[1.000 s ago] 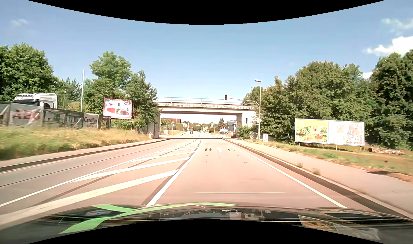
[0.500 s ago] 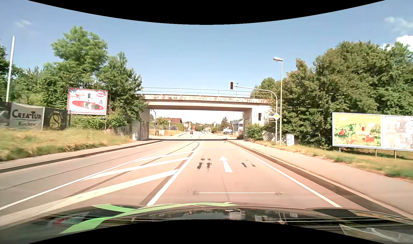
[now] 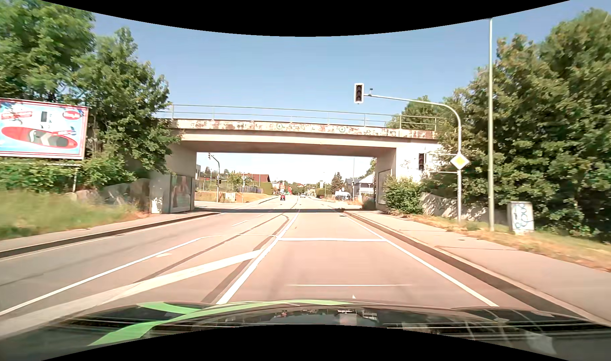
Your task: Follow the waypoints while adhering to traffic rules and regulations
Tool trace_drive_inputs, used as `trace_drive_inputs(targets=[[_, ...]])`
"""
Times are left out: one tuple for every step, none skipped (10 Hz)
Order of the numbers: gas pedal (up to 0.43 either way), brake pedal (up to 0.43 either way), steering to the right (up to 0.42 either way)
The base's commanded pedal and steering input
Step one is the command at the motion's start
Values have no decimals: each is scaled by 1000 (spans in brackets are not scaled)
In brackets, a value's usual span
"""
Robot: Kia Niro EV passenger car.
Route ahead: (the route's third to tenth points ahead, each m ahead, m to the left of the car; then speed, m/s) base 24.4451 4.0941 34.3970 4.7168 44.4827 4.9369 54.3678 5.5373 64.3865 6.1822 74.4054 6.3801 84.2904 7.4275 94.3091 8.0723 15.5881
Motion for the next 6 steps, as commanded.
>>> trace_drive_inputs(targets=[[177, 0, -8], [169, 0, -8], [157, 0, -8], [130, 0, -8], [130, 0, -8], [118, 0, -8]])
